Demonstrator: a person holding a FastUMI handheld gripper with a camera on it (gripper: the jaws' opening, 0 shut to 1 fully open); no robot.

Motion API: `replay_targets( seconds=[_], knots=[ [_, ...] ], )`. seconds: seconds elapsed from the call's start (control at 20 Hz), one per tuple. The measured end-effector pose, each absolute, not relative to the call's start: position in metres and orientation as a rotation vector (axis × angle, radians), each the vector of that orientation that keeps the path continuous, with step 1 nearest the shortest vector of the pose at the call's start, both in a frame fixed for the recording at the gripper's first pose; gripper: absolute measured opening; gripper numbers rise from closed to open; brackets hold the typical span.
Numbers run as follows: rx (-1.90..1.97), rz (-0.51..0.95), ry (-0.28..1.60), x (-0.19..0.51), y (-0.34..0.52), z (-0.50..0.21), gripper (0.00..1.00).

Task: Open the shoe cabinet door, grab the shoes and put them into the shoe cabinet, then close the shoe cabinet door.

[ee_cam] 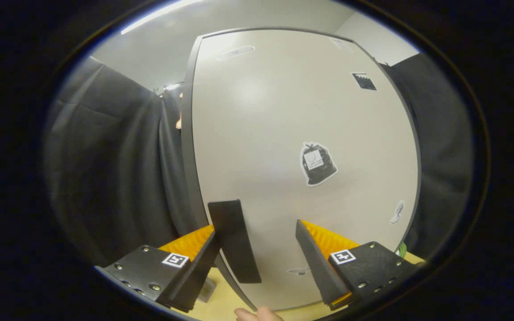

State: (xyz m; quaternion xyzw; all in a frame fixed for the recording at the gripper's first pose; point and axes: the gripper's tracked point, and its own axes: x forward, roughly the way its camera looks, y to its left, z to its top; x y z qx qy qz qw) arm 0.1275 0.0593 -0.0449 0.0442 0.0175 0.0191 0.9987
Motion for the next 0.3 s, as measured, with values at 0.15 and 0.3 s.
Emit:
replay_targets(
  seconds=[0.15,0.3],
  knots=[
    [0.108,0.064,-0.005,0.107,0.053,-0.024,0.99],
    [0.127,0.073,-0.057,0.086,0.031,0.001,0.99]
  ],
)
